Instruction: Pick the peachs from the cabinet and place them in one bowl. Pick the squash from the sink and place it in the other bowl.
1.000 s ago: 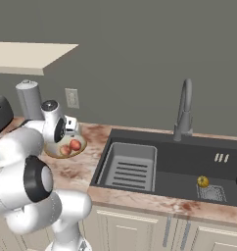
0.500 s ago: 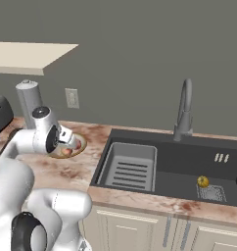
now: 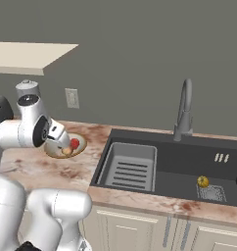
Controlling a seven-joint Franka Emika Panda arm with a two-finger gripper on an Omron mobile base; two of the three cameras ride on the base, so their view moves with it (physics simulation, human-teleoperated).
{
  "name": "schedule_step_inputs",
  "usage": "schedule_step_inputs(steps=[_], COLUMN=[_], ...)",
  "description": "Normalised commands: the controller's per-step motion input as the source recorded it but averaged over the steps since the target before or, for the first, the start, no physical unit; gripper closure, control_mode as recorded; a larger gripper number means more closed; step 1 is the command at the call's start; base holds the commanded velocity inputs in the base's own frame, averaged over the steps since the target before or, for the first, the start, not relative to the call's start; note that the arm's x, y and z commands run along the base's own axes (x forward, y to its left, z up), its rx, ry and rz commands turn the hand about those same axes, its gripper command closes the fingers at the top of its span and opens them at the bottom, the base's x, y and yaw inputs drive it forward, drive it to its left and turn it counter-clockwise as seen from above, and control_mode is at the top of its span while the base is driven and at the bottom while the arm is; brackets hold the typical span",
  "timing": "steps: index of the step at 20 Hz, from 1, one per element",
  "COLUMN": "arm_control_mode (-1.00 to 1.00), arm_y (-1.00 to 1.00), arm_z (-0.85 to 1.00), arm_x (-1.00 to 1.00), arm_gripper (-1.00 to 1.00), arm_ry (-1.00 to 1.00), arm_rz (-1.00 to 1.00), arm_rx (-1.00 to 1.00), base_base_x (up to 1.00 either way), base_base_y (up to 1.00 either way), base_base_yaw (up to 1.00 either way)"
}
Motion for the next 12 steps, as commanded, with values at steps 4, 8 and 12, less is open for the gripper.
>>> schedule_step_inputs(steps=[4, 8, 12], arm_control_mode=[-1.0, -1.0, -1.0], arm_y=[0.0, -0.12, -0.41], arm_z=[0.08, 0.24, 0.67], arm_x=[-1.0, -0.95, -0.75], arm_gripper=[-1.0, -1.0, -1.0], arm_ry=[-0.27, -0.22, -0.02], arm_rz=[0.0, 0.0, 0.0], arm_rx=[-0.01, -0.03, 0.0], base_base_x=[0.0, 0.0, 0.0], base_base_y=[0.0, 0.0, 0.0], base_base_yaw=[0.0, 0.0, 0.0])
